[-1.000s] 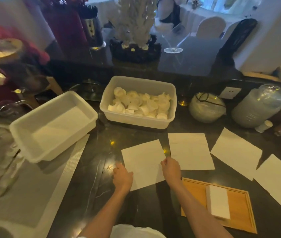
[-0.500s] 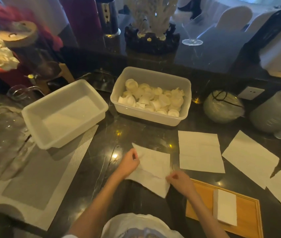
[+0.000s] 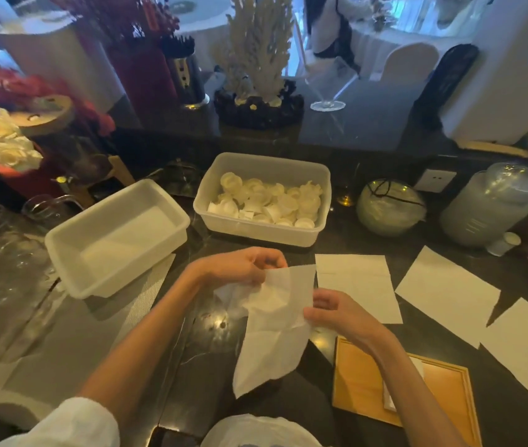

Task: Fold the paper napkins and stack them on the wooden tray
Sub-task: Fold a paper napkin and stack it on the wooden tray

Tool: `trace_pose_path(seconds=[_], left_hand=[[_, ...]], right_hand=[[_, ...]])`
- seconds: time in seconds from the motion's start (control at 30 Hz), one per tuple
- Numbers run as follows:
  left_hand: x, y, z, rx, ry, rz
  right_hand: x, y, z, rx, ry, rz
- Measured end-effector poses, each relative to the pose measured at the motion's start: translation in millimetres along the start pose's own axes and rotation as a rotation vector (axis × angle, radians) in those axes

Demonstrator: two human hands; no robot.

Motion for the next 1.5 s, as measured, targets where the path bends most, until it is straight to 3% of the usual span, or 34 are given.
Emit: trace_pose_path(seconds=[0.1, 0.17, 0.23, 0.27, 0.33, 0.47, 0.53, 0.67, 0.93, 1.13, 1.4, 1.5], left_hand=[[4, -5, 3, 0.294, -0.076, -0.001], [-2, -13, 19, 0.715, -0.158, -0.063], [-14, -43, 35, 1.129, -0.21, 0.014], [-21, -64, 41, 1.212, -0.203, 0.079], [-40, -98, 58, 1.179, -0.123, 0.08], [-63, -110, 54, 0.688, -0.026, -0.327], [-73, -112, 43, 0.558, 0.003, -0.407], [-95, -148, 18, 0.758, -0.019, -0.277], [-128, -185, 4, 0.555, 0.008, -0.334], [-128, -185, 3, 0.632, -0.066, -0.34], [-127, -165, -12, 0.397, -0.047, -0.465], [-130, -165, -15, 0.517, -0.093, -0.418]], right_hand=[[22, 28, -7, -0.115, 0.02, -0.147], [42, 51, -7, -0.188, 0.051, -0.264], [60, 73, -7, -0.21, 0.075, -0.378], [69, 83, -10, -0.214, 0.07, -0.421], [86, 105, -19, -0.207, 0.036, -0.489], [118, 141, -37, -0.159, 0.019, -0.497], [134, 157, -41, -0.136, 0.01, -0.497], [164, 185, -47, -0.069, -0.029, -0.427], [201, 207, -60, -0.178, -0.048, -0.342], [201, 216, -67, -0.131, -0.036, -0.426], [192, 233, -51, -0.161, 0.009, -0.464], [193, 239, -49, -0.218, 0.049, -0.514]])
Point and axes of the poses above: each hand's wrist, its own x-axis away from the middle knuckle, its own y-axis out of the back of the hand, z = x × y, the point moved 7 cm from there along -x, towards the middle knuckle, and after that the axes turned 3 degrees about z, right-handed, at the moved point
